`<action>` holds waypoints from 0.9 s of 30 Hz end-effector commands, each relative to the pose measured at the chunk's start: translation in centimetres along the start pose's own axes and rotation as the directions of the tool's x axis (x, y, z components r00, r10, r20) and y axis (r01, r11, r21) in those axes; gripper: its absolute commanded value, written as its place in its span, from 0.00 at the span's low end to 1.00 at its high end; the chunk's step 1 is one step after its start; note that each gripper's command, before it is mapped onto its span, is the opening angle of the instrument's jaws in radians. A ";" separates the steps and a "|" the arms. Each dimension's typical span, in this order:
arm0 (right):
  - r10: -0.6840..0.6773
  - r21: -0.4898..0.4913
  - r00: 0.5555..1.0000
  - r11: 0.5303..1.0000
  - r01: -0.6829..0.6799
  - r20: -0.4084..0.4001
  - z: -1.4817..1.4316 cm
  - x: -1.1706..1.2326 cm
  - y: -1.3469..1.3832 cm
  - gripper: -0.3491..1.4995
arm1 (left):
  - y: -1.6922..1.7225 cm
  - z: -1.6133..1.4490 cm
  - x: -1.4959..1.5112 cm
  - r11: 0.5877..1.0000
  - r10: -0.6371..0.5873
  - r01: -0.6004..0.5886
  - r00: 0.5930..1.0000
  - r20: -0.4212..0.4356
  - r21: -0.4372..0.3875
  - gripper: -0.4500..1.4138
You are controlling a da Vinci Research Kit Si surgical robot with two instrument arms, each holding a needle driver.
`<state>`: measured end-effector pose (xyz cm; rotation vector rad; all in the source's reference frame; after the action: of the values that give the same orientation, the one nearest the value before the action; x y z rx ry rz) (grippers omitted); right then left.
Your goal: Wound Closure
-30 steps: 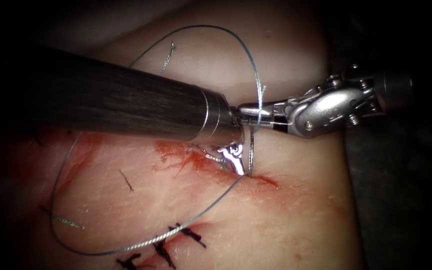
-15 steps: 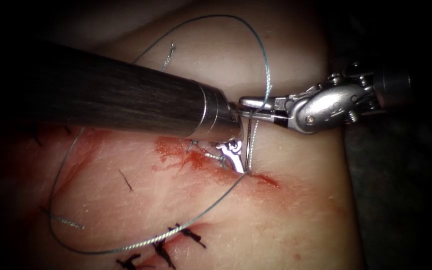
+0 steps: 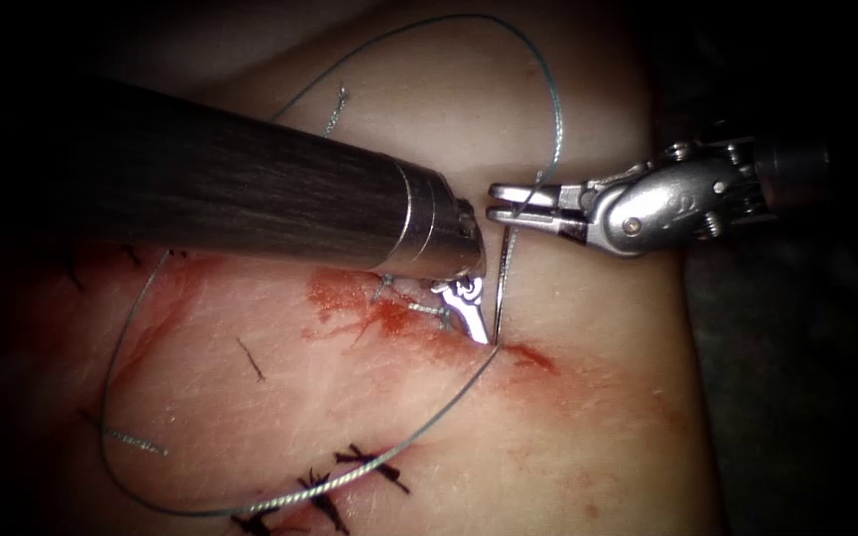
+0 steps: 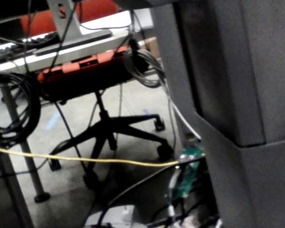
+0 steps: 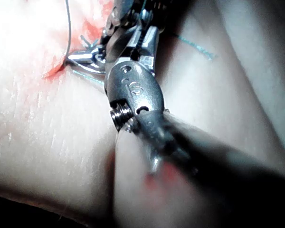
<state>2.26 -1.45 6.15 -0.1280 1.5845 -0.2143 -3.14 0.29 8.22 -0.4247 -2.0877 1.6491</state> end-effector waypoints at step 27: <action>-0.061 0.013 0.998 0.998 0.061 0.010 0.05 -0.07 0.06 0.00 | -0.02 0.06 0.02 1.000 0.000 0.000 1.000 -0.001 -0.002 0.00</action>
<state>2.23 -1.37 6.18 -0.1781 1.5605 -0.2758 -3.14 0.26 8.17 -0.4264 -2.0878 1.6472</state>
